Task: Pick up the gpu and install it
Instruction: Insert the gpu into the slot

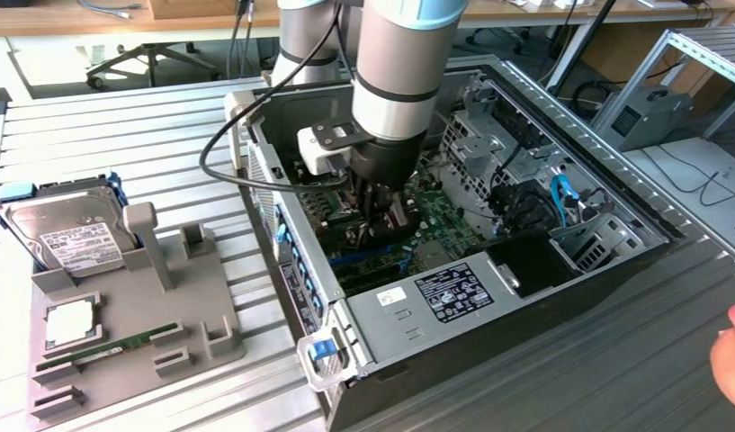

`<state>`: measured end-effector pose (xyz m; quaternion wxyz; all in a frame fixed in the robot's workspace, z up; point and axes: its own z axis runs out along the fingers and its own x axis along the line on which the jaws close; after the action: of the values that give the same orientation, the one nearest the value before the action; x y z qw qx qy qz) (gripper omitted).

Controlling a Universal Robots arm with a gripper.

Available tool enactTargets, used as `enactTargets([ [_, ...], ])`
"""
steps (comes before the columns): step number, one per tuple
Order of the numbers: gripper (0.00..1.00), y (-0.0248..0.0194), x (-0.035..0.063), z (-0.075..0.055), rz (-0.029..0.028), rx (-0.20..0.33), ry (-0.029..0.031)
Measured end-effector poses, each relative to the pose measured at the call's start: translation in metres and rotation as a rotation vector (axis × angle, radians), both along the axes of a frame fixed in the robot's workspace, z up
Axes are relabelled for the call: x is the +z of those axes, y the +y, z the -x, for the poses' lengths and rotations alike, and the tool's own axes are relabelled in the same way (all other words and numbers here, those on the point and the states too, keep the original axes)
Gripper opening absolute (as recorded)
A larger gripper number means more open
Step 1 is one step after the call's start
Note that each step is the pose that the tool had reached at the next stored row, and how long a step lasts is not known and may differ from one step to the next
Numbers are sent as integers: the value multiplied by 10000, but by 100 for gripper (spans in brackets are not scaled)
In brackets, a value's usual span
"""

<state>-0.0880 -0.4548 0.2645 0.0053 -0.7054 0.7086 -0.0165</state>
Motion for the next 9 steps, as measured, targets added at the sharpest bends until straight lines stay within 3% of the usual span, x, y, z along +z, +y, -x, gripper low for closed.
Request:
enactTargets([
  [9,27,3,-30,37,2,2,1],
])
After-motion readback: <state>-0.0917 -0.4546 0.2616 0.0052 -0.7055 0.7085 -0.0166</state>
